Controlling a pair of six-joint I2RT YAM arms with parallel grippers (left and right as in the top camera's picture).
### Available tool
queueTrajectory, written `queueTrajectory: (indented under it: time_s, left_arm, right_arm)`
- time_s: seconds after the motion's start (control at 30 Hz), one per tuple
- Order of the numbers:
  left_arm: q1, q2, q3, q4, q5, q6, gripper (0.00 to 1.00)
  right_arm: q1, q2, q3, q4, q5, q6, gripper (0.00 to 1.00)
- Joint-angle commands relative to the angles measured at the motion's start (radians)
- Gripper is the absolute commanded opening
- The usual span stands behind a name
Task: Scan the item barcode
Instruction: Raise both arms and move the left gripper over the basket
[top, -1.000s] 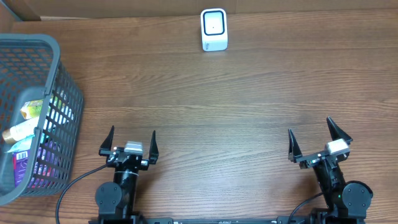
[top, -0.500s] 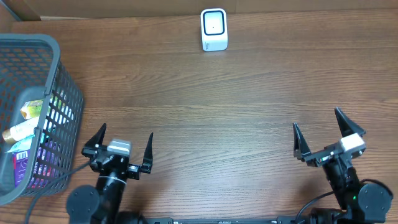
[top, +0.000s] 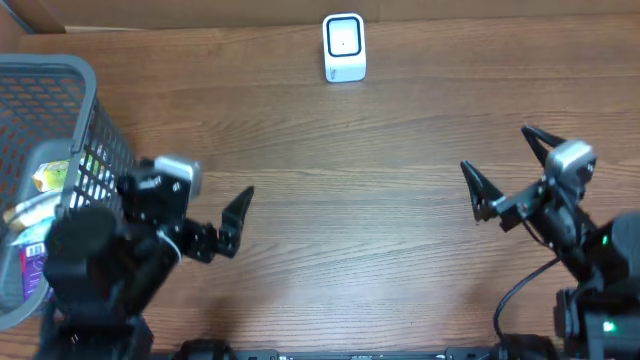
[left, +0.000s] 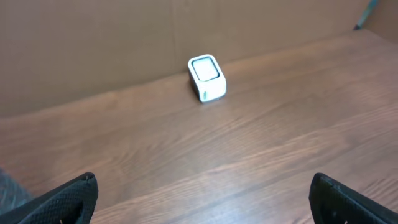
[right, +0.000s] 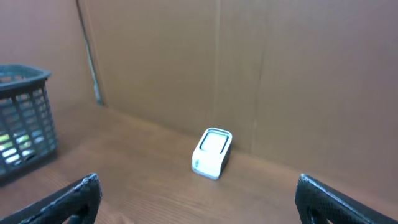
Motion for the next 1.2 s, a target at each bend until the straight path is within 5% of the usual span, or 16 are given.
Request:
queueTrajectory:
  time_s: [0.0,0.43,0.7,0.73,0.97,1.17]
  left_arm:
    - [-0.006,0.112,0.122,-0.011,0.040,0.060,1.00]
    - [-0.006,0.342,0.211,-0.126,0.200,0.045,1.00]
    - [-0.006,0.440,0.210,-0.164,0.277,-0.107,1.00]
    - [-0.006,0.455,0.210,-0.150,0.270,-0.108,0.91]
    - [0.043,0.529,0.355,-0.172,0.007,-0.381,0.69]
    - [0.145,0.576,0.659,-0.337,-0.221,-0.483,0.71]
  right_arm:
    - [0.005,0.072,0.122,-0.070,-0.021,0.003,1.00]
    - [0.005,0.381,0.488,-0.722,0.009,0.003,1.00]
    - [0.005,0.478,0.493,-0.703,-0.138,0.003,1.00]
    - [0.005,0.484,0.493,-0.694,-0.150,0.003,1.00]
    - [0.005,0.500,0.493,-0.690,-0.143,0.003,1.00]
    - [0.005,0.500,0.493,-0.710,-0.124,0.003,1.00]
